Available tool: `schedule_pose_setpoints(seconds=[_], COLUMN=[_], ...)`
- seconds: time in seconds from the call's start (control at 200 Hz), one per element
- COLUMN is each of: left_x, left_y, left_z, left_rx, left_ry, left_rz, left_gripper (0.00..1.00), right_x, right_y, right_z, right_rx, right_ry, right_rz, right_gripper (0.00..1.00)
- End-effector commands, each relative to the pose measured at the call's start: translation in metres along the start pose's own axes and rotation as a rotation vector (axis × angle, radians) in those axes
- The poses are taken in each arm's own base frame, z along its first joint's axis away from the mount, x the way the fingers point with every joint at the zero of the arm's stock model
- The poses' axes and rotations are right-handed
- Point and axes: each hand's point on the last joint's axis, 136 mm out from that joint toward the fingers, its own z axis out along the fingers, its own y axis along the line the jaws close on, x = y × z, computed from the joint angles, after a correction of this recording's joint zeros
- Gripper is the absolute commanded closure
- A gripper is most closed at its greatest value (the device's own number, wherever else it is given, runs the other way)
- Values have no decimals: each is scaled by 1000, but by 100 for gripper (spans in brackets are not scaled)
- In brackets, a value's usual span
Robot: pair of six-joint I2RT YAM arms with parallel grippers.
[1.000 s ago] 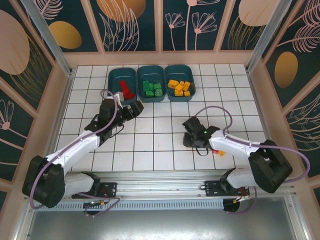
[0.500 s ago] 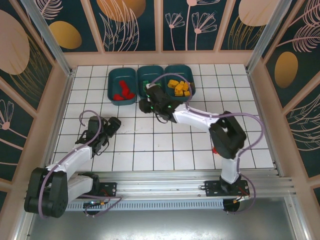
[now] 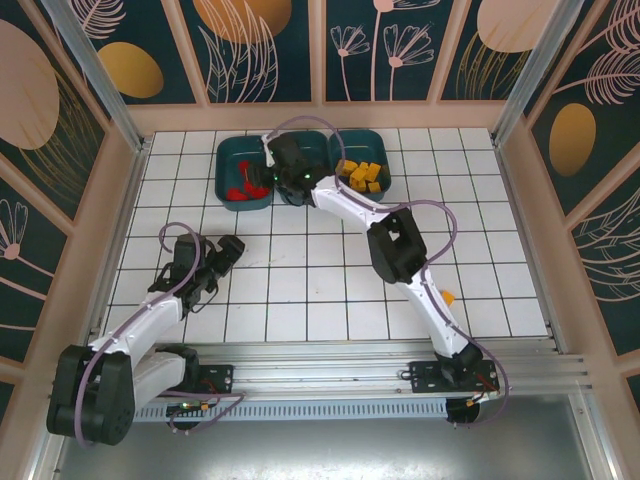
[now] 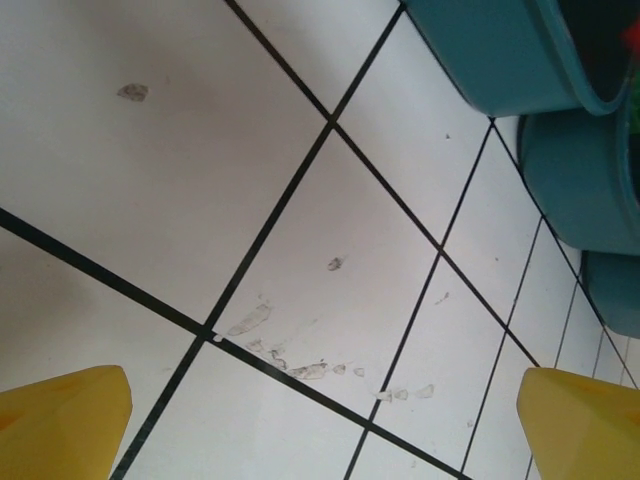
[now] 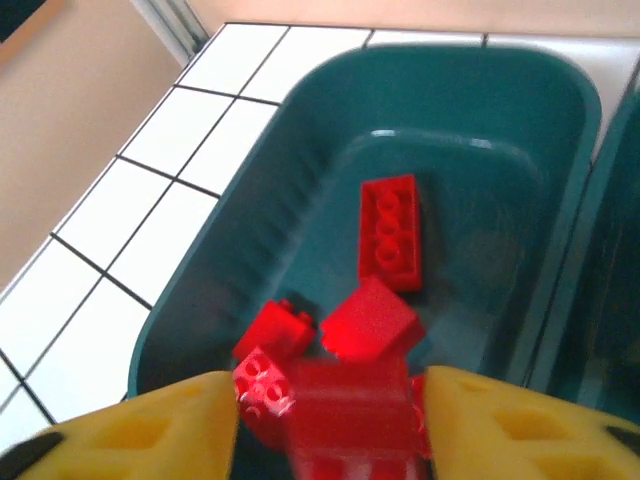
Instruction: Sort the legos into containers by color
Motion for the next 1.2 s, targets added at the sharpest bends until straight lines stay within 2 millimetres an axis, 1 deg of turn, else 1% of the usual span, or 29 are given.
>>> schedule_pose_setpoints(seconds=[0.0, 0.085, 0.165, 0.235, 0.245, 0.275, 0.28, 0.295, 0.335, 0.395, 0.405, 0.45, 0.485, 0.495, 0.505, 0.515, 0.525, 0.611, 0.626, 0.651, 0.726, 0.801, 0.826, 0.841, 0.911, 0.996, 1.026, 1.121, 1.196], left_x=[-3, -6, -11, -14, -14, -15, -15, -15, -14, -8, -6, 3, 15, 17, 21, 26, 30, 59, 66, 75, 103, 125, 131, 133, 139, 141, 142, 140, 139], left_y=[-14, -21, -32, -47, -50, -56, -58, -62, -72, -90, -93, -108, -121, -123, -127, -130, -133, -155, -156, -164, -176, -184, -186, -187, -189, -189, -188, -185, -180], left_z=[-7, -12, -18, -22, -23, -24, -24, -25, -25, -26, -25, -24, -23, -22, -21, -20, -19, -8, -5, -2, 10, 20, 22, 24, 30, 36, 37, 38, 39], left_rx=[45, 66, 99, 167, 178, 209, 217, 236, 282, 341, 347, 372, 397, 403, 413, 422, 431, 485, 488, 501, 519, 531, 536, 538, 539, 532, 525, 503, 482], left_ry=[1, -13, -29, -42, -43, -45, -44, -45, -39, -32, -30, -23, -6, -3, 5, 16, 24, 96, 114, 137, 214, 277, 290, 297, 315, 324, 325, 317, 309], left_rz=[31, 55, 79, 97, 100, 105, 107, 110, 114, 145, 153, 192, 231, 236, 244, 251, 258, 307, 316, 335, 380, 411, 417, 418, 418, 420, 426, 442, 448], left_gripper=[2, 1, 2, 1, 2, 2, 1, 1, 2, 2, 2, 2, 2, 2, 2, 2, 2, 2, 2, 3, 3, 4, 4, 4, 3, 3, 3, 2, 2], right_x=[-13, -19, -29, -41, -38, -41, -38, -40, -34, -14, -6, 15, 37, 40, 49, 52, 61, 111, 117, 133, 167, 190, 196, 198, 209, 226, 234, 238, 250], right_y=[11, 13, 17, 18, 17, 16, 15, 12, 1, -23, -29, -52, -74, -79, -85, -90, -97, -138, -141, -150, -167, -181, -181, -187, -196, -207, -210, -212, -210], right_z=[-1, -9, -28, -57, -60, -77, -78, -87, -109, -143, -148, -178, -201, -209, -216, -224, -231, -296, -303, -320, -366, -403, -411, -418, -433, -440, -438, -432, -423], right_rx=[-21, -6, 9, 35, 42, 55, 57, 80, 129, 228, 249, 335, 414, 434, 456, 475, 498, 660, 675, 711, 801, 877, 886, 904, 906, 896, 881, 860, 838], right_ry=[13, 4, -22, -66, -66, -83, -78, -90, -95, -80, -68, -49, -27, -30, -16, -20, -7, 22, 26, 42, 70, 69, 69, 60, 37, 42, 59, 103, 165], right_rz=[-23, -35, -38, -37, -36, -28, -27, -19, 2, 46, 54, 97, 140, 155, 167, 181, 195, 310, 322, 351, 439, 531, 555, 584, 675, 784, 820, 878, 909], right_gripper=[43, 43, 44, 45, 45, 45, 45, 45, 45, 45, 44, 44, 44, 43, 43, 43, 43, 43, 43, 43, 42, 39, 38, 38, 37, 33, 33, 32, 32])
